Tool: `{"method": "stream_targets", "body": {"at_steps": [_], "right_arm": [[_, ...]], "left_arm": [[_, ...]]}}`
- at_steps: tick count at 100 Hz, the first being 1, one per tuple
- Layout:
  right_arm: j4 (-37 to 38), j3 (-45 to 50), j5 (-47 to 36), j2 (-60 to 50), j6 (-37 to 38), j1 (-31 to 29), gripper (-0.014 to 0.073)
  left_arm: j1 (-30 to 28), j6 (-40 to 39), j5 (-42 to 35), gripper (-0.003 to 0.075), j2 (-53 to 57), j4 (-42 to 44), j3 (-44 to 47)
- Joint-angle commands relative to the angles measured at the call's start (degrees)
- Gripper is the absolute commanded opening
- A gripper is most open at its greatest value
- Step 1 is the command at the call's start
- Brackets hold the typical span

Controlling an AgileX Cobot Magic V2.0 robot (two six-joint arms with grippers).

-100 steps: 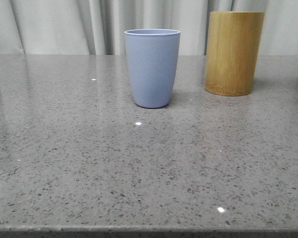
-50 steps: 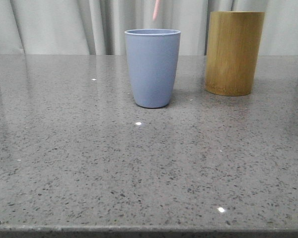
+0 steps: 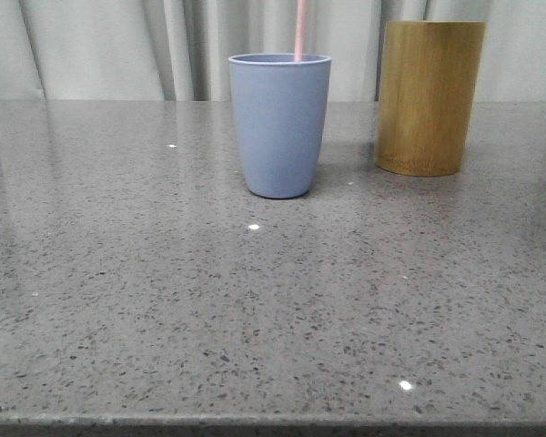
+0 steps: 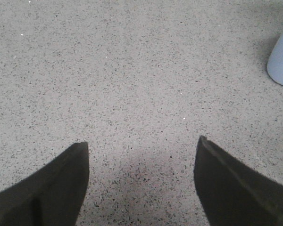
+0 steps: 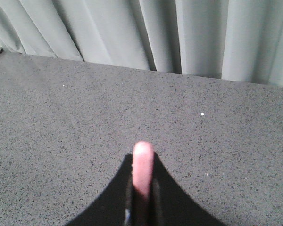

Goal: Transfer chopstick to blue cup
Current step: 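Move the pink stick over the blue cup and lower it inside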

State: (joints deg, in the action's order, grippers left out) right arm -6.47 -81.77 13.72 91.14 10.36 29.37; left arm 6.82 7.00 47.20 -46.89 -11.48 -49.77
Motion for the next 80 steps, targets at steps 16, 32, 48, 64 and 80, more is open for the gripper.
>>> {"method": "stream_targets", "body": {"at_steps": [16, 32, 48, 64, 80], "right_arm": [[0.64, -2.06, -3.80, -2.48, -0.38, -0.09, 0.0316], [0.64, -2.06, -3.75, -2.97, -0.38, -0.09, 0.0507], [1.65, -2.06, -3.19, -5.88, -0.54, -0.22, 0.0510], [8.74, -2.06, 1.99, -10.99, -2.10, -0.27, 0.0510], [17.03, -1.41, 11.75, -16.83, -2.10, -1.10, 0.0509]], "left_arm": [[-0.07, -0.70, -3.12, 0.0413, 0.29, -1.00, -1.47], [-0.07, -0.70, -2.24, 0.0390, 0.29, -1.00, -1.47], [-0.07, -0.70, -1.90, 0.0374, 0.29, -1.00, -1.47], [-0.07, -0.70, -1.90, 0.0365, 0.29, -1.00, -1.47], [-0.07, -0.70, -1.90, 0.0365, 0.29, -1.00, -1.47]]}}
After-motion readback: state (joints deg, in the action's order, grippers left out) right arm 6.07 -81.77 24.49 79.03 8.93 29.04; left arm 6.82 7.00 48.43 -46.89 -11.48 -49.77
